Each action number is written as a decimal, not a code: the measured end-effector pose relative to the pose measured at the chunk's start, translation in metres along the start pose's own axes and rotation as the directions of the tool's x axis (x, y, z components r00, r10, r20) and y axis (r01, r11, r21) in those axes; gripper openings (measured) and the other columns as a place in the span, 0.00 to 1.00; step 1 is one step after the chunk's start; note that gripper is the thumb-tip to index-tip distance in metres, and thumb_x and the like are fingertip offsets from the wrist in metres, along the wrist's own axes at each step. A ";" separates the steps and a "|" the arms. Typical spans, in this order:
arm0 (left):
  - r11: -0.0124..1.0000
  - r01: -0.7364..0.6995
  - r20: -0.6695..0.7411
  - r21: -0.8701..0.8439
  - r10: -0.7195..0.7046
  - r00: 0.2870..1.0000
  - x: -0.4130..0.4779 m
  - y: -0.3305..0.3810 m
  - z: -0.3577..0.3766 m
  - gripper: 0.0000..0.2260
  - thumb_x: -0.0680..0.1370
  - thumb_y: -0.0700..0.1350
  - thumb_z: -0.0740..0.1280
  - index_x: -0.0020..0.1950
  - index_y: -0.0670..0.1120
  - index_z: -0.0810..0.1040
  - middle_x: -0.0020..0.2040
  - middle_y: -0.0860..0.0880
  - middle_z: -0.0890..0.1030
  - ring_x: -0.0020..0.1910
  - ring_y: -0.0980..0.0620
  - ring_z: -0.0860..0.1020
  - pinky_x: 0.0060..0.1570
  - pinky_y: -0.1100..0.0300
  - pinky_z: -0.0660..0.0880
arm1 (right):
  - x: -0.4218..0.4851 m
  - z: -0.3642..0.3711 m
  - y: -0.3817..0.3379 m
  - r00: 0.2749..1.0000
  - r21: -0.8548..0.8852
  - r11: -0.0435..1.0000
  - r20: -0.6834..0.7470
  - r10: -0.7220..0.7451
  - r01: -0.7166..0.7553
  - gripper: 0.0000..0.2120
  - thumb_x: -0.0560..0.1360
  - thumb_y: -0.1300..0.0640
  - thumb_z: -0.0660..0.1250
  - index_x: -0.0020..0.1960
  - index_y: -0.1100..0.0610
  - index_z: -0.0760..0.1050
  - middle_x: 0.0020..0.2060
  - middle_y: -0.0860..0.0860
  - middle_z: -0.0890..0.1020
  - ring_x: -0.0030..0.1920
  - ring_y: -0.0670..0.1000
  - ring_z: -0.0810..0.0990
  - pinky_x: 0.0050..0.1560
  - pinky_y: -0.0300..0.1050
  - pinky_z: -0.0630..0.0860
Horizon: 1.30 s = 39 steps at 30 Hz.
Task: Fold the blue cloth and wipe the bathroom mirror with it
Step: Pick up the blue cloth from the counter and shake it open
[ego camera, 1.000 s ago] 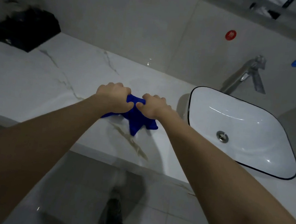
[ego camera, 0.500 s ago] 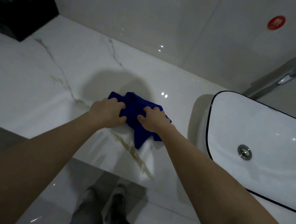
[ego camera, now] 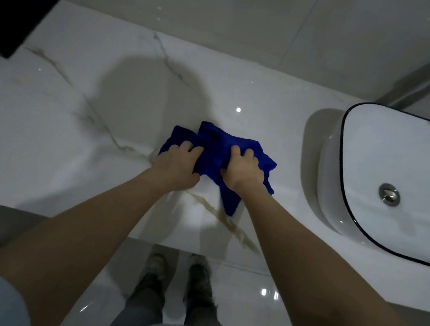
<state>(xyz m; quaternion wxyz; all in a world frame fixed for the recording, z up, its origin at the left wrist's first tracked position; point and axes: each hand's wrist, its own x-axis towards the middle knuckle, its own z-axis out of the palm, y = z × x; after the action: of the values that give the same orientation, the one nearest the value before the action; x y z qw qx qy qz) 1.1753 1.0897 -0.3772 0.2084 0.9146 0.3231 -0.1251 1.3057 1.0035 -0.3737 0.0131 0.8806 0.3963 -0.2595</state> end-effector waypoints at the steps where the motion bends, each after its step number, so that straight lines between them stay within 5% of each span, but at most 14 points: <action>1: 1.000 -0.020 -0.007 -0.004 0.020 1.000 0.000 -0.003 -0.001 0.27 0.76 0.50 0.63 0.73 0.46 0.59 0.67 0.43 0.66 0.60 0.43 0.70 0.54 0.51 0.72 | 0.000 0.002 -0.002 0.999 -0.001 1.000 -0.036 0.014 -0.014 0.22 0.77 0.52 0.62 0.68 0.56 0.60 0.63 0.59 0.66 0.61 0.59 0.67 0.54 0.55 0.71; 9: 0.997 -0.072 -0.098 0.003 0.072 0.993 -0.002 -0.011 -0.011 0.29 0.74 0.47 0.65 0.72 0.45 0.60 0.65 0.42 0.67 0.59 0.43 0.70 0.52 0.51 0.73 | -0.011 -0.003 -0.011 0.974 0.223 0.974 -0.227 0.023 0.029 0.09 0.71 0.59 0.66 0.51 0.57 0.76 0.56 0.53 0.70 0.57 0.56 0.66 0.51 0.48 0.66; 11: 0.996 -0.087 -0.145 -0.035 0.082 0.986 -0.001 -0.008 -0.019 0.32 0.72 0.48 0.67 0.73 0.47 0.58 0.67 0.41 0.64 0.61 0.41 0.68 0.56 0.50 0.72 | -0.015 -0.019 -0.018 0.970 0.379 0.918 -0.241 -0.024 0.117 0.02 0.70 0.60 0.67 0.41 0.54 0.74 0.50 0.53 0.73 0.56 0.57 0.69 0.48 0.47 0.68; 13: 0.983 -0.114 -0.177 -0.146 0.087 0.980 0.002 -0.005 -0.032 0.32 0.71 0.47 0.69 0.73 0.48 0.60 0.68 0.42 0.63 0.63 0.41 0.67 0.59 0.48 0.70 | -0.022 -0.038 -0.026 0.966 0.532 0.823 -0.248 -0.075 0.200 0.10 0.69 0.63 0.67 0.34 0.53 0.69 0.41 0.53 0.75 0.50 0.58 0.75 0.46 0.49 0.73; 17: 0.913 -0.280 -0.208 -0.298 0.224 0.952 0.004 0.005 -0.059 0.11 0.74 0.42 0.62 0.55 0.43 0.74 0.55 0.45 0.74 0.55 0.44 0.73 0.51 0.53 0.71 | -0.037 -0.064 -0.026 0.966 0.781 0.589 -0.260 0.006 0.207 0.12 0.70 0.66 0.67 0.36 0.52 0.68 0.36 0.49 0.76 0.40 0.50 0.75 0.40 0.42 0.74; 22: 0.832 -0.320 -0.290 -0.454 0.202 0.935 -0.010 0.026 -0.097 0.13 0.77 0.43 0.55 0.53 0.41 0.77 0.49 0.44 0.80 0.48 0.46 0.76 0.51 0.50 0.73 | -0.053 -0.074 -0.019 0.960 0.794 0.590 -0.259 0.107 0.148 0.07 0.66 0.52 0.66 0.42 0.45 0.69 0.47 0.51 0.77 0.50 0.56 0.77 0.57 0.59 0.74; 27: 0.720 -0.353 -0.285 -0.597 0.221 0.933 -0.023 0.052 -0.124 0.11 0.80 0.40 0.54 0.52 0.45 0.75 0.50 0.46 0.79 0.50 0.48 0.77 0.50 0.55 0.73 | -0.072 -0.083 -0.021 0.974 0.819 0.534 -0.222 -0.041 0.209 0.31 0.66 0.54 0.73 0.66 0.50 0.65 0.60 0.51 0.73 0.58 0.53 0.75 0.56 0.51 0.77; 31: 0.669 -0.333 -0.276 -0.665 0.194 0.941 -0.034 0.055 -0.143 0.12 0.81 0.42 0.54 0.54 0.46 0.76 0.52 0.47 0.79 0.53 0.47 0.76 0.56 0.52 0.73 | -0.086 -0.096 -0.022 0.939 0.787 0.553 -0.343 0.024 0.273 0.07 0.76 0.63 0.61 0.52 0.56 0.75 0.47 0.53 0.79 0.49 0.54 0.78 0.51 0.50 0.77; 35: 0.651 -0.317 -0.285 -0.690 0.158 0.945 -0.043 0.051 -0.160 0.12 0.81 0.47 0.54 0.50 0.48 0.78 0.51 0.48 0.80 0.52 0.48 0.77 0.55 0.52 0.73 | -0.091 -0.112 -0.025 0.907 0.765 0.574 -0.411 0.088 0.291 0.11 0.78 0.59 0.58 0.40 0.60 0.74 0.38 0.55 0.77 0.40 0.53 0.74 0.44 0.48 0.71; 39: 0.686 -0.352 -0.408 -0.637 0.088 0.909 -0.048 0.055 -0.171 0.12 0.81 0.46 0.54 0.47 0.45 0.76 0.45 0.46 0.78 0.45 0.47 0.75 0.47 0.55 0.70 | -0.096 -0.124 -0.034 0.875 0.787 0.518 -0.464 0.137 0.336 0.18 0.78 0.54 0.59 0.46 0.71 0.73 0.37 0.55 0.76 0.39 0.53 0.73 0.43 0.47 0.69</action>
<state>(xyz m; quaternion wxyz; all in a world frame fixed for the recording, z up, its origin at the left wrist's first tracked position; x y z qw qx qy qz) 1.1899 1.1041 -0.1923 0.4914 0.8070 0.2632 0.1949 1.2841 0.9884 -0.2152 -0.5298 0.7825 0.2607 -0.1975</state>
